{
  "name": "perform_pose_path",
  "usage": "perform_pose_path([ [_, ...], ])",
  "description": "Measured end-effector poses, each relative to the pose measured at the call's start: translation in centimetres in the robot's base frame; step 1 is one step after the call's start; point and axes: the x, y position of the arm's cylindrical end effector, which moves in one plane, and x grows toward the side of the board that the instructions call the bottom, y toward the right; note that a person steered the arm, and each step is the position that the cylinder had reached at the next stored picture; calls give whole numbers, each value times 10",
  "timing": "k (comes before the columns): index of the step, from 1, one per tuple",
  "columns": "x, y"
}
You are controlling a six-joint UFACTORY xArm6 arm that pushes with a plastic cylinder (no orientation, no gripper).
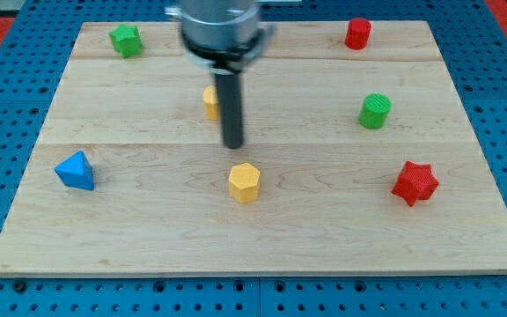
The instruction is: Place the green circle at the center
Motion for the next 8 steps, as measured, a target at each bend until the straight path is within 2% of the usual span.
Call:
perform_pose_path([
  [1,-21,114],
  [2,-22,202],
  [3,-30,233],
  [5,-60,255],
  [7,-71,203],
  [8,-94,179],
])
